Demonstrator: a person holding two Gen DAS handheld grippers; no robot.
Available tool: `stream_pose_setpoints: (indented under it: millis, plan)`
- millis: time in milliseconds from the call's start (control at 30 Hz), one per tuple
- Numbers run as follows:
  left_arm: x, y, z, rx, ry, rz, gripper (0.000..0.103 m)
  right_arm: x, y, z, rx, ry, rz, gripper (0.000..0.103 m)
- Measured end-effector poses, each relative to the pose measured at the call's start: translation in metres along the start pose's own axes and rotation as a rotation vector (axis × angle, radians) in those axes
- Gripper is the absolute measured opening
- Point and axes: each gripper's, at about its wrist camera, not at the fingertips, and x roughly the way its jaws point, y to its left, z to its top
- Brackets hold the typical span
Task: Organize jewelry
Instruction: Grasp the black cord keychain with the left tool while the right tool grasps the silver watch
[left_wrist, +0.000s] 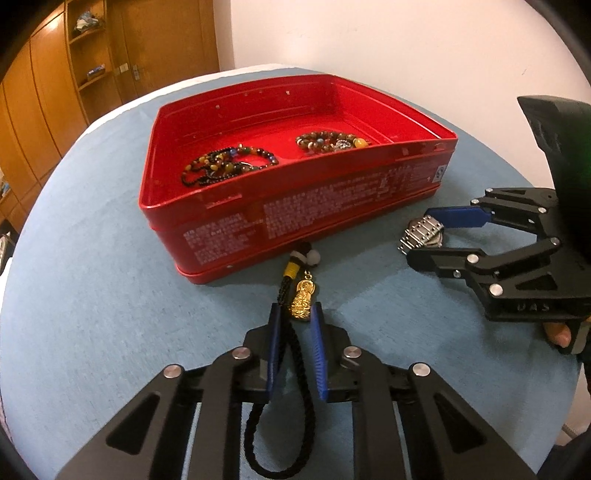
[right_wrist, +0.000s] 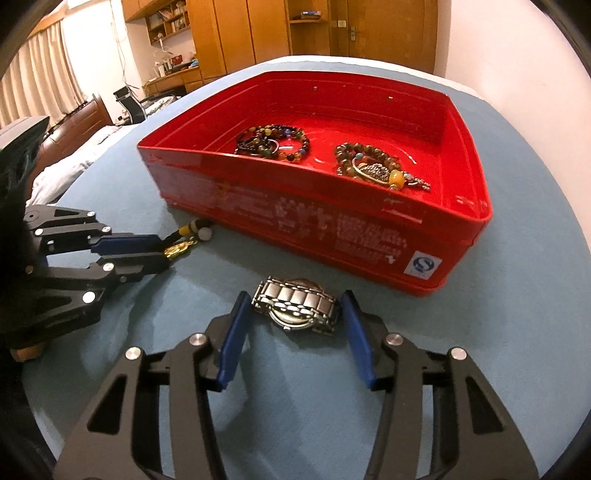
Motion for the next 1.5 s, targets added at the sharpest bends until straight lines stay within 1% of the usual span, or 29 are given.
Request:
stream_pose_setpoints:
  millis: [100, 200, 267, 367, 467, 567, 633, 733, 867, 933, 1000, 1200, 1500]
  plan:
    - [0.000, 0.000, 0.000, -0.003, -0.001, -0.003, 0.014, -0.006, 0.001, -0.003, 0.004, -0.005, 0.007, 0.046]
    - [-0.002, 0.000, 0.000, -0.004, -0.005, -0.007, 0.010, -0.012, -0.001, -0.001, 0.016, -0.011, 0.026, 0.042]
    - [-0.001, -0.001, 0.000, -0.002, -0.004, -0.008, 0.005, -0.013, 0.001, -0.002, 0.008, -0.007, 0.024, 0.042]
    - [0.000, -0.001, 0.000, -0.004, 0.001, -0.007, 0.005, -0.012, 0.001, -0.004, 0.011, 0.001, 0.020, 0.043]
    - [0.000, -0.002, -0.001, -0.004, 0.001, -0.006, 0.005, -0.015, 0.004, -0.005, 0.005, 0.021, 0.045, 0.044]
    - [0.001, -0.002, -0.001, -0.002, 0.001, -0.006, 0.005, -0.014, 0.006, -0.009, -0.027, 0.035, 0.031, 0.051]
    - [0.001, -0.002, -0.001, 0.000, 0.001, -0.004, 0.005, -0.011, 0.006, -0.012, -0.035, 0.039, 0.031, 0.053]
    - [0.001, -0.001, -0.001, -0.004, 0.000, -0.007, 0.004, -0.009, 0.007, -0.014, -0.044, 0.036, 0.024, 0.052]
    - [-0.001, -0.001, -0.001, -0.011, 0.000, -0.004, 0.003, -0.013, 0.008, -0.016, -0.042, 0.022, 0.013, 0.047]
    - [-0.004, -0.001, -0.001, -0.019, -0.007, -0.002, 0.003, -0.020, 0.007, -0.015, -0.036, 0.009, 0.018, 0.043]
    - [-0.008, -0.001, -0.001, -0.029, -0.013, -0.001, 0.003, -0.025, 0.006, -0.015, -0.028, 0.008, 0.034, 0.042]
    - [-0.026, -0.004, 0.000, -0.038, -0.045, 0.004, 0.003, -0.033, 0.007, -0.016, -0.025, 0.005, 0.034, 0.042]
    - [-0.061, -0.013, 0.005, -0.019, -0.086, 0.032, 0.003, -0.070, 0.015, -0.009, -0.048, -0.043, 0.050, 0.042]
